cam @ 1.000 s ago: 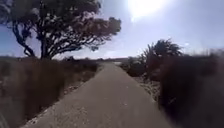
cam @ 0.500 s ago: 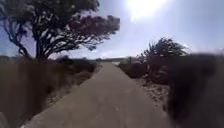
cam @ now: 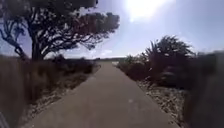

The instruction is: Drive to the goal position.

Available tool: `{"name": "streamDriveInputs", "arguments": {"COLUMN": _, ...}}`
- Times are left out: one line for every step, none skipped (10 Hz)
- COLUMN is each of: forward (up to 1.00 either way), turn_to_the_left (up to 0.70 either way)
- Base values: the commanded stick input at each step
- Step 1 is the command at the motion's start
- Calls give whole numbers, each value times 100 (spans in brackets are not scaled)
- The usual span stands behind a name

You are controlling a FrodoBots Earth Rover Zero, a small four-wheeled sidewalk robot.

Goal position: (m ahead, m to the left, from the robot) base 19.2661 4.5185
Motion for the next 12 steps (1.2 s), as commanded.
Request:
{"name": "streamDriveInputs", "arguments": {"forward": 70, "turn_to_the_left": 0}}
{"name": "streamDriveInputs", "arguments": {"forward": 70, "turn_to_the_left": 0}}
{"name": "streamDriveInputs", "arguments": {"forward": 70, "turn_to_the_left": 0}}
{"name": "streamDriveInputs", "arguments": {"forward": 70, "turn_to_the_left": 0}}
{"name": "streamDriveInputs", "arguments": {"forward": 70, "turn_to_the_left": 0}}
{"name": "streamDriveInputs", "arguments": {"forward": 70, "turn_to_the_left": 0}}
{"name": "streamDriveInputs", "arguments": {"forward": 70, "turn_to_the_left": 0}}
{"name": "streamDriveInputs", "arguments": {"forward": 70, "turn_to_the_left": 0}}
{"name": "streamDriveInputs", "arguments": {"forward": 70, "turn_to_the_left": 0}}
{"name": "streamDriveInputs", "arguments": {"forward": 70, "turn_to_the_left": 0}}
{"name": "streamDriveInputs", "arguments": {"forward": 70, "turn_to_the_left": 0}}
{"name": "streamDriveInputs", "arguments": {"forward": 70, "turn_to_the_left": 0}}
